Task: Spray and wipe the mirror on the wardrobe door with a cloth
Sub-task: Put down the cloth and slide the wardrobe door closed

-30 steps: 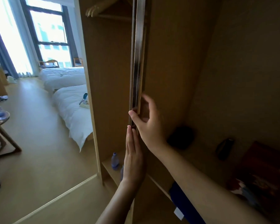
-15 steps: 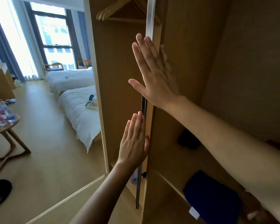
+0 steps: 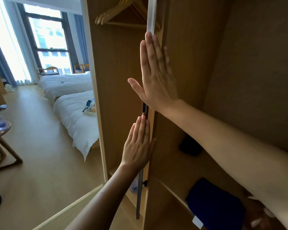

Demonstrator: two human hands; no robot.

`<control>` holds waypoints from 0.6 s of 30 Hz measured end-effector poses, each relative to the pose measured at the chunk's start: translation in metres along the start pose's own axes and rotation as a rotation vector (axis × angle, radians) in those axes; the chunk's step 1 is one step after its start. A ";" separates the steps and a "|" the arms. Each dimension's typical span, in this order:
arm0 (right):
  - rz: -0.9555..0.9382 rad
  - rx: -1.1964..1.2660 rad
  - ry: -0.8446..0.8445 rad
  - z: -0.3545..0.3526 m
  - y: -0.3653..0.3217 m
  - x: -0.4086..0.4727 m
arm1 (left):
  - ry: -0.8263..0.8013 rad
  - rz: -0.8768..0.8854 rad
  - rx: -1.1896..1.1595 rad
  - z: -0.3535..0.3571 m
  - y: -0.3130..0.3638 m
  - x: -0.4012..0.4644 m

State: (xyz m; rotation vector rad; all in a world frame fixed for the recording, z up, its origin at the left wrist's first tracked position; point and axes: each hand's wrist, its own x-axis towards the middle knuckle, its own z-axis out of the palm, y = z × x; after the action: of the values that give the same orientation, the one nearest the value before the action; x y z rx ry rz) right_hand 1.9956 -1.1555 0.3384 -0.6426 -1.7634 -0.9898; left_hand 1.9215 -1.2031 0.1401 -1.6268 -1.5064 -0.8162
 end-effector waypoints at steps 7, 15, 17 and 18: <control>-0.004 -0.063 -0.028 0.004 -0.002 0.001 | 0.067 0.030 -0.014 0.004 -0.010 0.002; 0.016 -0.107 -0.048 0.015 -0.014 0.007 | 0.095 0.102 -0.035 0.016 -0.034 0.005; 0.017 -0.127 -0.052 0.017 -0.017 0.009 | 0.104 0.117 -0.055 0.019 -0.040 0.005; 0.021 -0.141 -0.062 0.018 -0.019 0.010 | 0.108 0.126 -0.070 0.022 -0.044 0.005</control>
State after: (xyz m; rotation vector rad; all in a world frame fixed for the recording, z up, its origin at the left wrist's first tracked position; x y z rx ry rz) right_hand 1.9682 -1.1504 0.3376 -0.7864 -1.7479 -1.0979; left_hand 1.8773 -1.1806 0.1382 -1.6827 -1.3003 -0.8803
